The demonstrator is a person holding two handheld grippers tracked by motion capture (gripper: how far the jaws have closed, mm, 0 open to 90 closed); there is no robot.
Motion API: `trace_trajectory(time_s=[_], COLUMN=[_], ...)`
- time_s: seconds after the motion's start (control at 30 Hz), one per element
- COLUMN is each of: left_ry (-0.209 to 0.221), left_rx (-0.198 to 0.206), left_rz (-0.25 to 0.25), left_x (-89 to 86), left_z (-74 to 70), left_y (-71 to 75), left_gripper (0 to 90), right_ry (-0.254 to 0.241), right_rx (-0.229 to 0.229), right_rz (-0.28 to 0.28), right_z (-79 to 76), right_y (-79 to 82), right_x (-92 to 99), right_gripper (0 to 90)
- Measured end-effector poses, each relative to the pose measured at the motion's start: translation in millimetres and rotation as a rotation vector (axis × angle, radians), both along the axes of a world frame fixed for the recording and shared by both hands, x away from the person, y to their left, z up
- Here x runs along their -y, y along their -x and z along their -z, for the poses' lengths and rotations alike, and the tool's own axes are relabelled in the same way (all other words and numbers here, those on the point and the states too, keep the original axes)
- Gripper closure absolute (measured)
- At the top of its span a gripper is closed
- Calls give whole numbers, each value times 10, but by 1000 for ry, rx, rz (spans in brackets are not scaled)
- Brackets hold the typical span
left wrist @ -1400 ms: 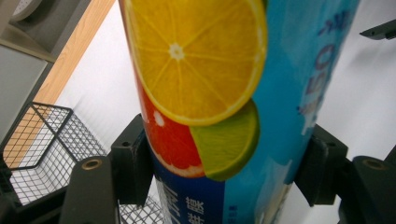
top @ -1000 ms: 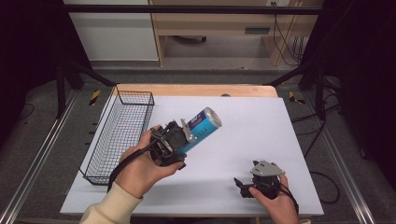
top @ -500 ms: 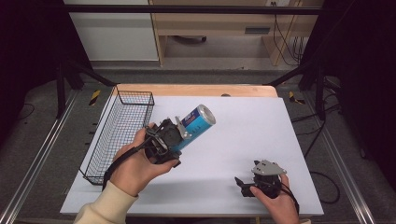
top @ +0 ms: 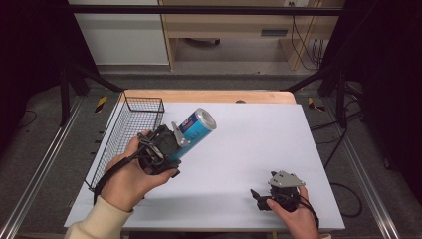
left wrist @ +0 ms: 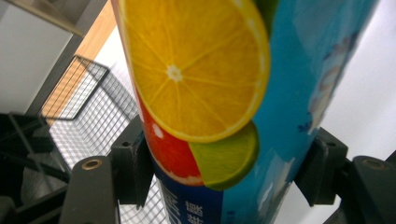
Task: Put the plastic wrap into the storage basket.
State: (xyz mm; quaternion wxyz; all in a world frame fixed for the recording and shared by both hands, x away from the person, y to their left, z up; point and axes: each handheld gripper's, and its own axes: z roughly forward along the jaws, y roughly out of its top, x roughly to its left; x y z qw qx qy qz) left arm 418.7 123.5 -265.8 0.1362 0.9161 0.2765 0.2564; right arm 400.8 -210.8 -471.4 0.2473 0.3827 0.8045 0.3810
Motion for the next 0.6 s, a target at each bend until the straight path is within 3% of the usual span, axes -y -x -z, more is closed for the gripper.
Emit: trace_trajectory(time_s=[0.6], left_ry=[4], left_rx=[-12], left_rz=[-120], left_x=[-571], left_z=[48], left_y=[-10], left_gripper=[321], right_ry=[7], right_rx=[2], right_rz=[5], right_z=[4], right_y=[-3], right_x=[11], right_gripper=[88])
